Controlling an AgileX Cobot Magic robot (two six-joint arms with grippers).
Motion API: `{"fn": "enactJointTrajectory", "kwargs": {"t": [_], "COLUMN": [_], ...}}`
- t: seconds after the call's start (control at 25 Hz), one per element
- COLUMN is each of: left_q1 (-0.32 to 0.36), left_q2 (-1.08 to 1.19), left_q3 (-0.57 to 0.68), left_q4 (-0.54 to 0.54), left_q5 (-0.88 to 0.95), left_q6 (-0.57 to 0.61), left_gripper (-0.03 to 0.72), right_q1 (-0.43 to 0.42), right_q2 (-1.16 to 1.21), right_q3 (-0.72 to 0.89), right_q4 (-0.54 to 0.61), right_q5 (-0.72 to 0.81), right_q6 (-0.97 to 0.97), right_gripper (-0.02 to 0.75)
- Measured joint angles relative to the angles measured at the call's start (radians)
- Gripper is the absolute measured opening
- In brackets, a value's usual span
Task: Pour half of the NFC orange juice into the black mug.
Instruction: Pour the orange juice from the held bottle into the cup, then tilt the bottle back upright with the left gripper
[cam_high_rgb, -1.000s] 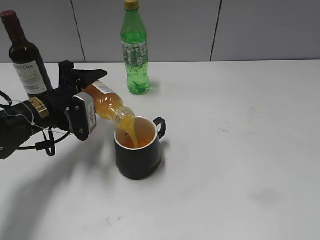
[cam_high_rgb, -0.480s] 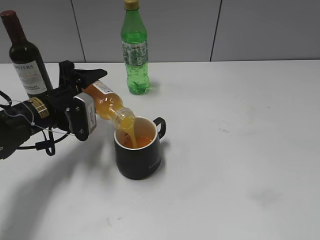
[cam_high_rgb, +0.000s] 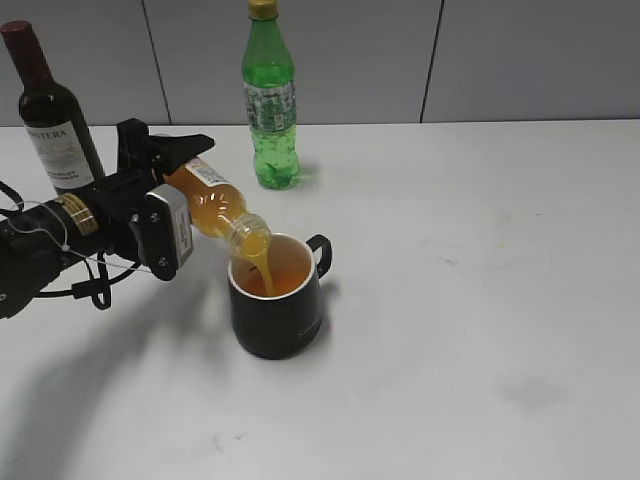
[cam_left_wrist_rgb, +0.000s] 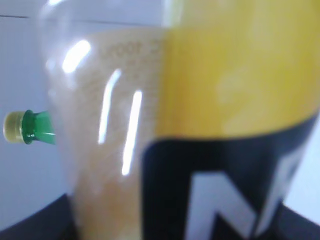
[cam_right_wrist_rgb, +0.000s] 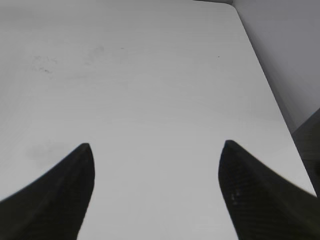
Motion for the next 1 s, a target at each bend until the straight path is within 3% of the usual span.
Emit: {"fn": "enactJointTrajectory", "kwargs": {"t": [1.0], "left_q1": [0.0], "left_q2": [0.0], "left_q3": [-0.001], "left_q4": [0.0], "left_q5": [-0.012], "left_q6": [0.023], "left_gripper": [0.473], "right_q1": [0.0], "right_q2": [0.0], "right_q3": [0.0], "right_q4": [0.0], "right_q5": [0.0], "right_q6": [0.0], "right_gripper": [0.588]}}
